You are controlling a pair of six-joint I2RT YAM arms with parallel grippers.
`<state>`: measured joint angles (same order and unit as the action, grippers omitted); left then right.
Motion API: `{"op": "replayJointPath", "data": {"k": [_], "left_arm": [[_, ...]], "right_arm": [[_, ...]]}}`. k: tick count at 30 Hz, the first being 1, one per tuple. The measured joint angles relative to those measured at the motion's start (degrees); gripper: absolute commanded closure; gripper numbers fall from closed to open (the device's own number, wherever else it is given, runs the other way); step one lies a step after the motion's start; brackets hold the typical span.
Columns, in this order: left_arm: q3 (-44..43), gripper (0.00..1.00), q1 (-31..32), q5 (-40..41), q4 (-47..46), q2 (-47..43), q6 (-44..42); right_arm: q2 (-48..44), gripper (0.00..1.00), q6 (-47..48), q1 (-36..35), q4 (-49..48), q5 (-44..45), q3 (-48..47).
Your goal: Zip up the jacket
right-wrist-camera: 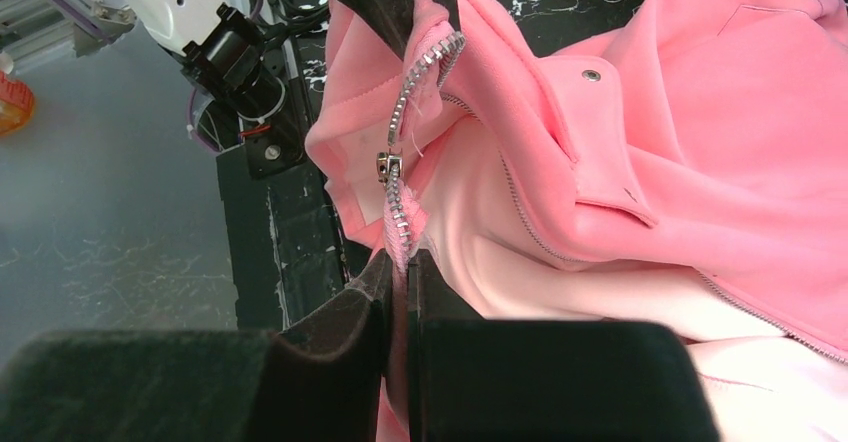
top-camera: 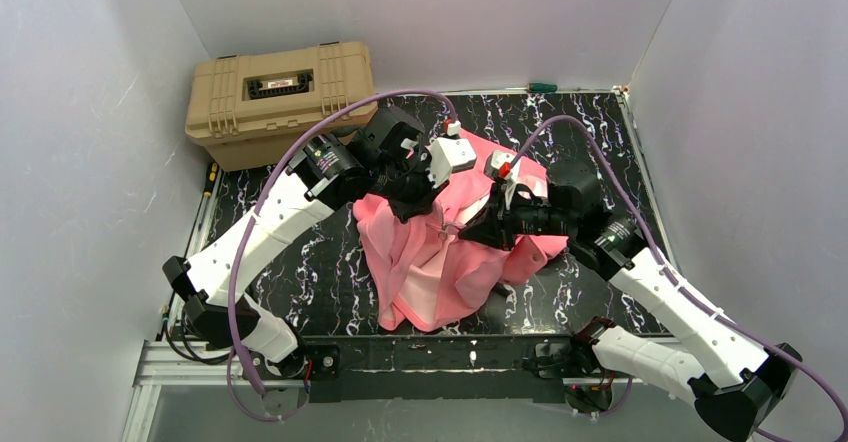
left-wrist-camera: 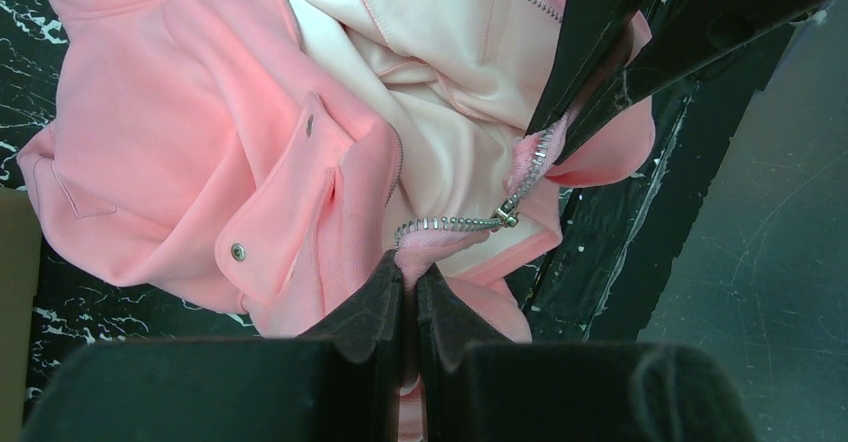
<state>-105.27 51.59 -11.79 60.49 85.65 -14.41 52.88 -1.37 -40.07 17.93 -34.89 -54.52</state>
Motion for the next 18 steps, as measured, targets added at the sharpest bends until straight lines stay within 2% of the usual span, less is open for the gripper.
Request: {"op": "replayJointPath", "data": {"k": [18], "left_arm": [[0.3,1.0,0.2,0.3,-0.1,-0.1,-1.1]], "right_arm": [[0.1,0.99,0.2,0.0,0.5,0.3,-0.4]]}}
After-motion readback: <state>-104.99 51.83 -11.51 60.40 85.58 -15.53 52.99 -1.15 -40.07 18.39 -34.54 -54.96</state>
